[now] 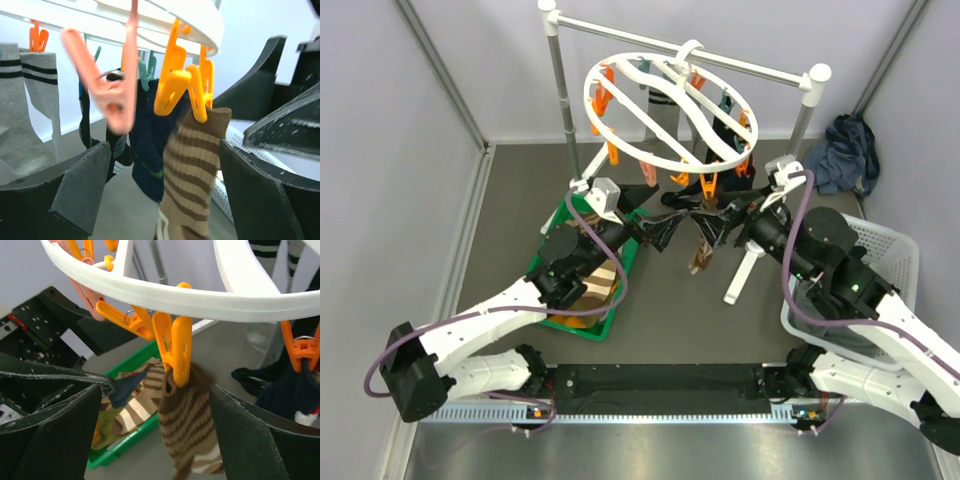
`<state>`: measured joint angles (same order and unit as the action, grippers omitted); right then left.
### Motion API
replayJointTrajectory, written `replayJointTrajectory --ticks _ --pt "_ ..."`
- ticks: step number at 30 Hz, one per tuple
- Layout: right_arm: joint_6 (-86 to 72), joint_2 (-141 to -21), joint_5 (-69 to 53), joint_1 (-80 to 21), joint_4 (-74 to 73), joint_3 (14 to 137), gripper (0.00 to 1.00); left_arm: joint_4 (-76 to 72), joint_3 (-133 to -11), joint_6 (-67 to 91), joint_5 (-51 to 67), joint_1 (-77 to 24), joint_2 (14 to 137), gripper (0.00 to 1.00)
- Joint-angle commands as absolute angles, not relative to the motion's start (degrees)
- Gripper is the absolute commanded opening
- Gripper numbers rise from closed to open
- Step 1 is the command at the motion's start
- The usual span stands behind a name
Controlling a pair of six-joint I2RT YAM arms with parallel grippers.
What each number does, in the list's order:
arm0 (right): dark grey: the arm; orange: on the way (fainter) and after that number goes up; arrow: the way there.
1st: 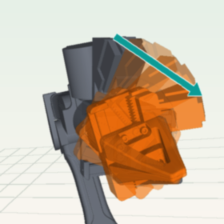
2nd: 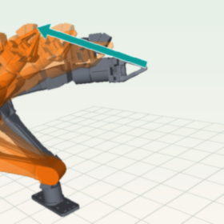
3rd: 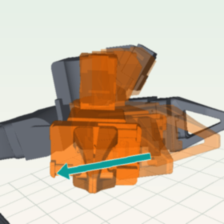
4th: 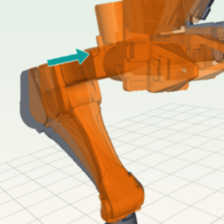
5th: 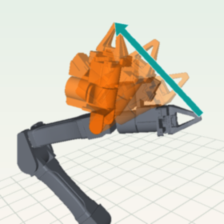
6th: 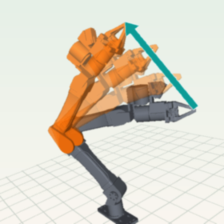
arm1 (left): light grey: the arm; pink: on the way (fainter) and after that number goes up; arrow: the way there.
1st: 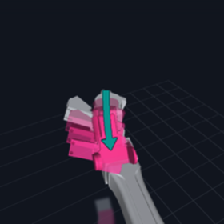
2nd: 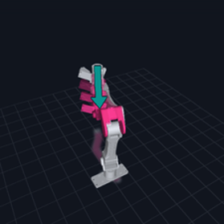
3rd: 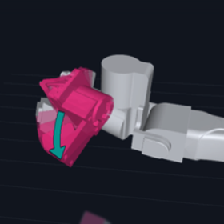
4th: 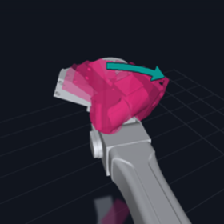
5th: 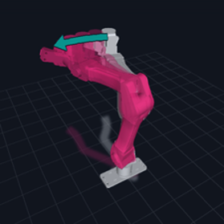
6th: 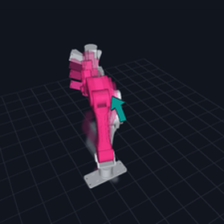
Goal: Clip the socks to the hanger
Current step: Clamp the sock onto the hanger, then open the clamp at the hanger.
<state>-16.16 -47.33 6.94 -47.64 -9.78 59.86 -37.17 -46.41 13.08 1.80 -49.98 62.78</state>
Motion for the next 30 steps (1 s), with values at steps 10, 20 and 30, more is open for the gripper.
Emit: replayJointTrajectory --ticks 10,20,30 --pt "2.3 -47.7 0.9 -48.6 -27.2 77.0 0.95 -32.2 -49.3 10.8 -2.9 -50.1 58.1 0.97" --pt "8.3 -55.4 8.8 -48.5 -26.0 83.1 0.74 -28.7 -58.5 10.6 -6.9 -50.0 63.7 0.96" --pt "6.2 -56.2 0.7 -41.1 -22.8 81.4 0.67 -25.4 -62.9 9.6 -14.7 -48.8 66.2 0.94"
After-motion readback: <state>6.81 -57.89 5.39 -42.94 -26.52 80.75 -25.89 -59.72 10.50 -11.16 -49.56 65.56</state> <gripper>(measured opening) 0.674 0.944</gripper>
